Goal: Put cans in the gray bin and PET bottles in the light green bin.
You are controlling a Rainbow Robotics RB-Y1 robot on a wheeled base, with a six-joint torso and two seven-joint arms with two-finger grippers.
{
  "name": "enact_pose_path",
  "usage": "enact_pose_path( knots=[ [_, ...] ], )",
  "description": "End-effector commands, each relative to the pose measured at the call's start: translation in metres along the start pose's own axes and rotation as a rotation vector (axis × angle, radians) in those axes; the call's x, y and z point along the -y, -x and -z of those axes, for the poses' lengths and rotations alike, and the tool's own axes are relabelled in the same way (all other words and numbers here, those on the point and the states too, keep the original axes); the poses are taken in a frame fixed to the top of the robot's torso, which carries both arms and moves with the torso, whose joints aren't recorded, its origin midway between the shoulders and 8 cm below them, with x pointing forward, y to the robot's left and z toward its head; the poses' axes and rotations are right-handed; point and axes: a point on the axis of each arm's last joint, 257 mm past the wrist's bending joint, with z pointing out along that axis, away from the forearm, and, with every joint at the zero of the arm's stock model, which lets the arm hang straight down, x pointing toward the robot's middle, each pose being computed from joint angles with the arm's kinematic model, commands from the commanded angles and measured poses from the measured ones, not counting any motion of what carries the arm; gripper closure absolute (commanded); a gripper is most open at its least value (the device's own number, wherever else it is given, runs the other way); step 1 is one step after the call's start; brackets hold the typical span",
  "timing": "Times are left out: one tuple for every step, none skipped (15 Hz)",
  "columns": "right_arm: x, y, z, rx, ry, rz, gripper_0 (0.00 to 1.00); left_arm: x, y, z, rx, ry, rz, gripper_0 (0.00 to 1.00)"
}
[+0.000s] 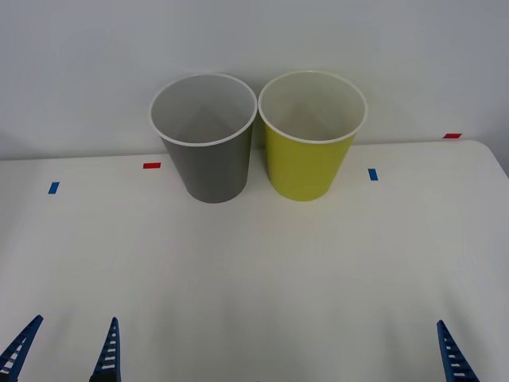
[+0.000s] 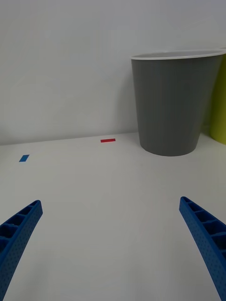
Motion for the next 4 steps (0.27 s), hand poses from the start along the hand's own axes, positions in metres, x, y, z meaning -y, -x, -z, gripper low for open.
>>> enact_pose_path(
  knots=[
    [0.0, 0.0, 0.0, 0.0, 0.0, 0.0, 0.0, 0.0, -0.0001, 0.0, 0.0, 0.0, 0.0, 0.0],
    [0.0, 0.0, 0.0, 0.0, 0.0, 0.0, 0.0, 0.0, -0.0001, 0.0, 0.0, 0.0, 0.0, 0.0],
    [0.0, 0.0, 0.0, 0.0, 0.0, 0.0, 0.0, 0.0, -0.0001, 0.0, 0.0, 0.0, 0.0, 0.0],
    [0.0, 0.0, 0.0, 0.0, 0.0, 0.0, 0.0, 0.0, -0.0001, 0.0, 0.0, 0.0, 0.0, 0.0]
  ],
)
